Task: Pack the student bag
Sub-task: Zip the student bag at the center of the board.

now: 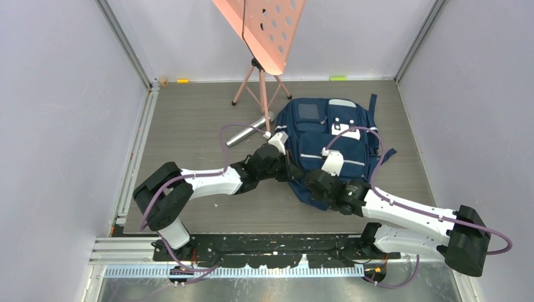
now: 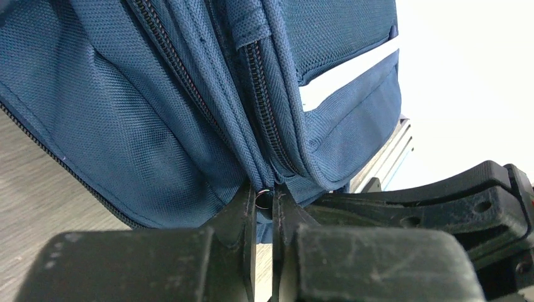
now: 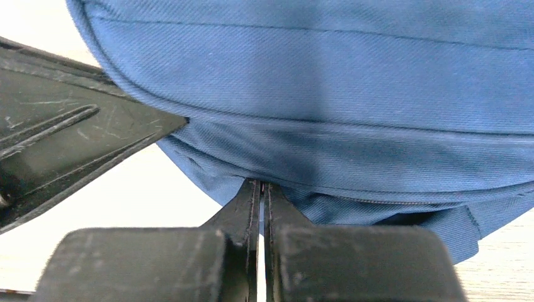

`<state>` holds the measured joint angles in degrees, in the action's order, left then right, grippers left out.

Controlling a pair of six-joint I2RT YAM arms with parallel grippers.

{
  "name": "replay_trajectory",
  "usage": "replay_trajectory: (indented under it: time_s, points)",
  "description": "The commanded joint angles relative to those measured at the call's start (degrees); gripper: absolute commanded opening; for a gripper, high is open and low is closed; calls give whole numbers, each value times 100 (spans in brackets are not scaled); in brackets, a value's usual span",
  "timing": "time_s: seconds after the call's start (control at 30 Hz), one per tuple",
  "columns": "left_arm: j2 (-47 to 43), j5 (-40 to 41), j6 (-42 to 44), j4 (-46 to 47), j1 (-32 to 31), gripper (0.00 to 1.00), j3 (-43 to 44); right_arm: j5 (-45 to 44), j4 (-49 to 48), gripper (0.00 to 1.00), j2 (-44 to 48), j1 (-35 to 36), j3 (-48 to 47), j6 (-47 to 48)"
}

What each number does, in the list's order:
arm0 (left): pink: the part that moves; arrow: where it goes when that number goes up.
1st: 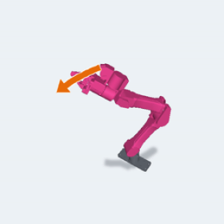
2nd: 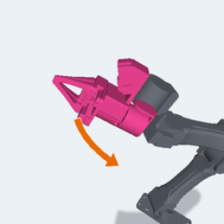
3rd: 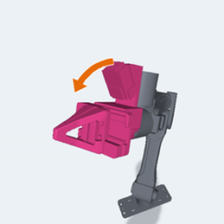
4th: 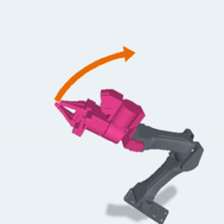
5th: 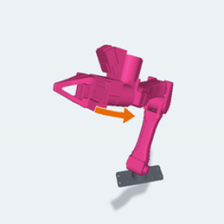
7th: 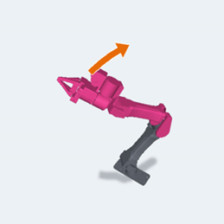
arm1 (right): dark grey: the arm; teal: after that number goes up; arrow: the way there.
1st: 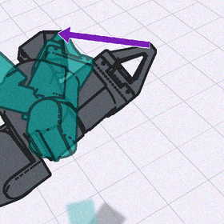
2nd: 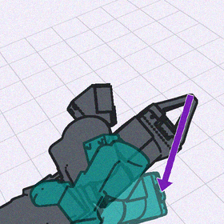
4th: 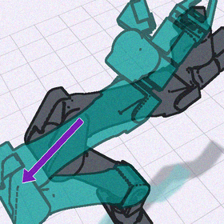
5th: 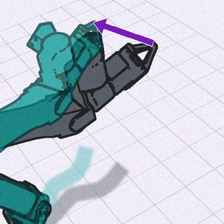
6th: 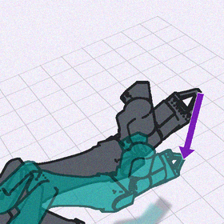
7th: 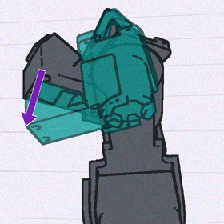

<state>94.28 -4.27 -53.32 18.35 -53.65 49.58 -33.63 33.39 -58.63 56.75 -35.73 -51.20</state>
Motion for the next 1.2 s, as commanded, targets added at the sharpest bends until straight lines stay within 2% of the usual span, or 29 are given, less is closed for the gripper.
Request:
replay_trajectory:
  time_s: [0.0,0.23,0.47,0.73,0.9,0.93,1.03,1.1,1.17]
  points:
    - [-157,-135,460,-200,671,0,26,-313,396,0,100,-486,-215,247]
    - [-174,-951,1147,-764,1546,0,196,145,767,0,406,-1307,-189,509]
    - [-90,-1581,1491,-684,2207,0,237,317,786,1,441,-1830,-113,413]
    - [-156,-1477,2222,-895,2412,0,454,497,670,0,839,-2738,285,28]
    - [-281,-1222,2643,-1144,2412,0,544,313,633,0,1466,-2903,522,-6]
    - [-305,-1229,2740,-1156,2404,6,556,355,546,0,1511,-2906,540,48]
    - [-541,-1223,3230,-1084,2272,43,495,605,416,0,1595,-2906,493,372]
    - [-806,-1095,3698,-1079,2048,55,455,748,359,0,1631,-2907,422,596]
    - [-1139,-814,4234,-1064,1701,61,405,858,332,0,1682,-2904,366,749]
